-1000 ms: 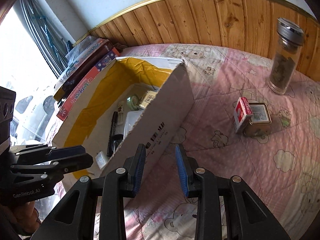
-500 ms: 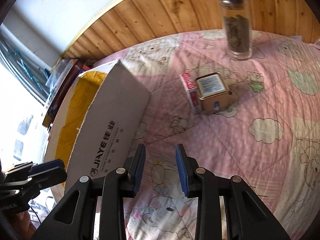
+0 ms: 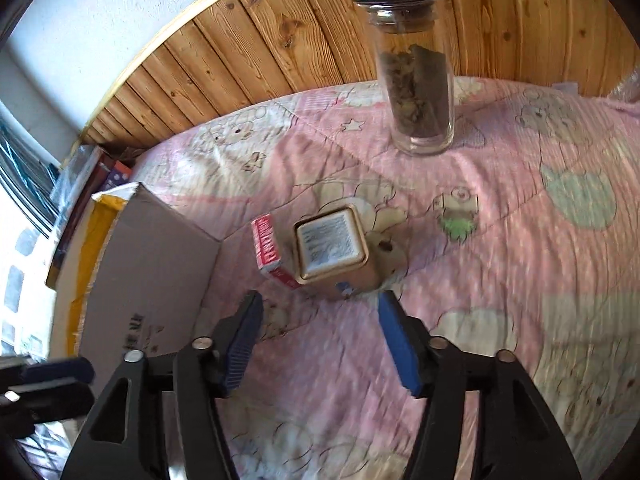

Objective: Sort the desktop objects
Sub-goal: 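Grasp the red-and-white staple box with the left gripper while the right gripper grasps the gold tin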

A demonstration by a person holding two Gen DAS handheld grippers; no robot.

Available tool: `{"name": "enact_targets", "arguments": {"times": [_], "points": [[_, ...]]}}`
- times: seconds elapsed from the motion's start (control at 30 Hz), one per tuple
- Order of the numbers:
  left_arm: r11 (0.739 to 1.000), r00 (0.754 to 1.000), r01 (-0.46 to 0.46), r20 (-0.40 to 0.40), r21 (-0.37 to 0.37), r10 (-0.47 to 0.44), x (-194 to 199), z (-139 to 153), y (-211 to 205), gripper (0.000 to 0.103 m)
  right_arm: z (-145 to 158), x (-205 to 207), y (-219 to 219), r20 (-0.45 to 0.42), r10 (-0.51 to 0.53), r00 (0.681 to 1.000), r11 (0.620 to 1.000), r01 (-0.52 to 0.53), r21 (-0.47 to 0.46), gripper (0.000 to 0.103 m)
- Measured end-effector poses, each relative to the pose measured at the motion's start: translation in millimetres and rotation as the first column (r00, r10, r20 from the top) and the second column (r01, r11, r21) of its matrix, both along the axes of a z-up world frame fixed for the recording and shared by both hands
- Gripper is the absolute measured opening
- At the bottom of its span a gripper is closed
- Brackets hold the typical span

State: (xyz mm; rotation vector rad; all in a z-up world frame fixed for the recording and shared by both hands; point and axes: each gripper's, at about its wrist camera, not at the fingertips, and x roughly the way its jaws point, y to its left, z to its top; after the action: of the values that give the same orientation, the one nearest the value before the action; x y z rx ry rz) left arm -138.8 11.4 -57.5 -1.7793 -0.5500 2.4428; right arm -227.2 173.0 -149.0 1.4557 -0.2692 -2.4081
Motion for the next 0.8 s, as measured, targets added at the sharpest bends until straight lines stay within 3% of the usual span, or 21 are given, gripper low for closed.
{"name": "enact_targets", "arguments": {"times": [0.13,0.27,0.53,0.63,0.77,0.8], "points": [[0.999,1.000,-0.004,0.014,0.034,0.004,-40.4,-9.2,9.9,0.041,-11.6,-14.1,-4.5,-0.021,0.047,0.999,0.995,-0.045,0.089,0.065],[0.999,0.999,-0.006,0.044,0.054,0.004,-74.2,-29.2,16.9,0.042,-17.5,-19.8,-6.5,-0.038,0.105,0.994,0.988,-0.100,0.122,0.066],[0.999,0.990,-0.047,0.137,0.006,0.045,-112.4,-92.8,12.8,0.042,-26.2,-28.0,-10.7,-0.049,0.165,0.985,0.981,-0.159,0.108,0.068],[0.995,0.991,-0.083,0.105,0.047,0.078,-119.6,-101.4,-2.1,0.044,-30.8,-33.0,-15.7,-0.049,0.182,0.982,0.977,-0.175,0.118,0.068],[0.995,0.993,-0.090,0.077,0.045,0.087,-130.0,-102.6,-14.6,0.036,-35.9,-38.2,-17.8,-0.055,0.199,0.978,0.975,-0.192,0.114,0.066],[0.995,0.993,-0.091,0.075,0.041,0.088,-132.9,-103.3,-16.9,0.036,-36.3,-39.0,-18.0,-0.059,0.202,0.978,0.975,-0.195,0.103,0.061]]}}
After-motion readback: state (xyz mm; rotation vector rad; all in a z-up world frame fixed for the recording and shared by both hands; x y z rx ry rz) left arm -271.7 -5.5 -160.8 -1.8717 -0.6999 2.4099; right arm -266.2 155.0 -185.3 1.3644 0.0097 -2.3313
